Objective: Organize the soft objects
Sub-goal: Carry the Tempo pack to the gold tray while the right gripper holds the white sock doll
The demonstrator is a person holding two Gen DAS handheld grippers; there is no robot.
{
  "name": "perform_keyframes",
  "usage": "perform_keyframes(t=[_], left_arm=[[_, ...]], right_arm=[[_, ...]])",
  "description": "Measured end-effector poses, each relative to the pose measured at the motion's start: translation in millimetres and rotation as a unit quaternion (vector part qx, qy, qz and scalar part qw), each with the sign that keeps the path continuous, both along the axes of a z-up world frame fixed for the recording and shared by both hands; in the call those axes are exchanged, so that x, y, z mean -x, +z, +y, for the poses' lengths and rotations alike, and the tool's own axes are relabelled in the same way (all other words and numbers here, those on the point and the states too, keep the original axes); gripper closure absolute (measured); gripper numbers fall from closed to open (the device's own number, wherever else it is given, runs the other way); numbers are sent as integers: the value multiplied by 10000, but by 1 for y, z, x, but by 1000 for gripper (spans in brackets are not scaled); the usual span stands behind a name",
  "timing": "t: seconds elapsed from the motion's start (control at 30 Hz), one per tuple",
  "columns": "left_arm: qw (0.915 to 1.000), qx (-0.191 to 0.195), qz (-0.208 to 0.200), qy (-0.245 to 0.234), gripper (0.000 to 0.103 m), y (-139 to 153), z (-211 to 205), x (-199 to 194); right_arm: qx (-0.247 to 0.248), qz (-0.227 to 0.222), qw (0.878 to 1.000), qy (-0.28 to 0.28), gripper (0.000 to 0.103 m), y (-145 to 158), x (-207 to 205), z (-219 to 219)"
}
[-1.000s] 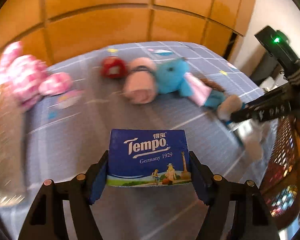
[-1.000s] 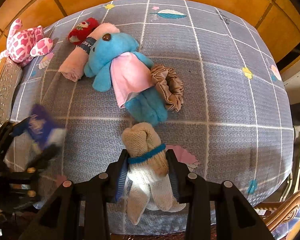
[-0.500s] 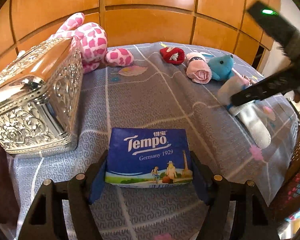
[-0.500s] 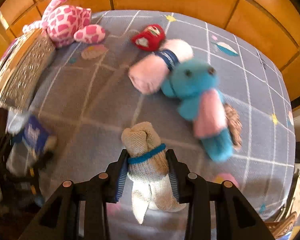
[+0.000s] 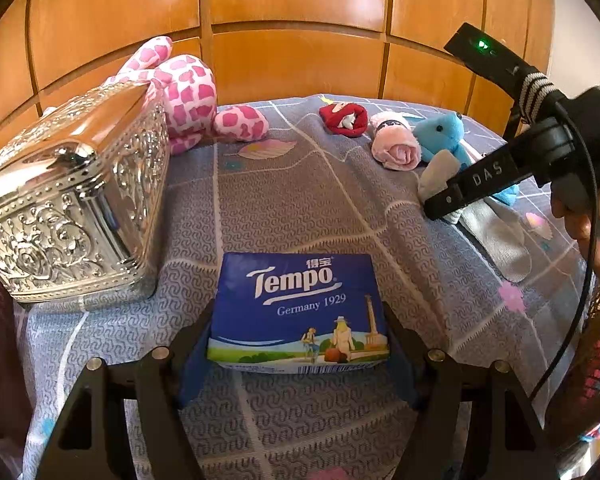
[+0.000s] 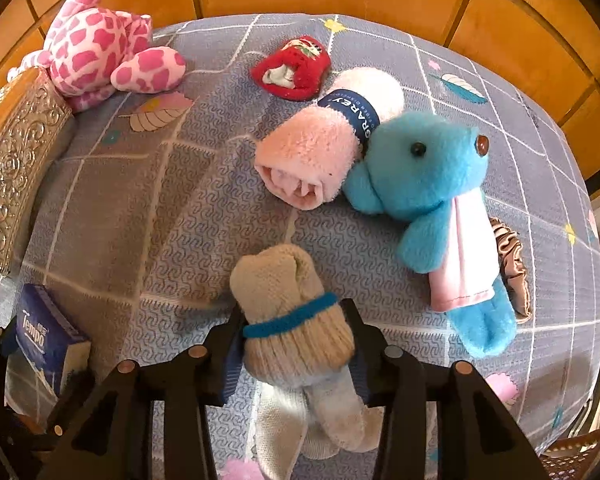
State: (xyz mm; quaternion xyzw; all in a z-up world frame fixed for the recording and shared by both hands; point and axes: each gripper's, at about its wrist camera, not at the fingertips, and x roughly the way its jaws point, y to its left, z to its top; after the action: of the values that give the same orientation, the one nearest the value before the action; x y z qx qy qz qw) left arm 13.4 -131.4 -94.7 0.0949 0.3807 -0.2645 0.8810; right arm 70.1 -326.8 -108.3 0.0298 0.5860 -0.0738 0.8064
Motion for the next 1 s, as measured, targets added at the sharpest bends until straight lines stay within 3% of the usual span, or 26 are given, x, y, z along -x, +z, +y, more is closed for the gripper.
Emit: perform_keyframes(t=[0.17,1.0], left_arm=[[10000,-24,14,-15,28,-1,1,0],[9998,-114,66,-119,30,-1,-4,-5]], right_arm=[[-319,3,9992,-237,58,0,1,-14],[55,1,10000,20,58,3,1,0]])
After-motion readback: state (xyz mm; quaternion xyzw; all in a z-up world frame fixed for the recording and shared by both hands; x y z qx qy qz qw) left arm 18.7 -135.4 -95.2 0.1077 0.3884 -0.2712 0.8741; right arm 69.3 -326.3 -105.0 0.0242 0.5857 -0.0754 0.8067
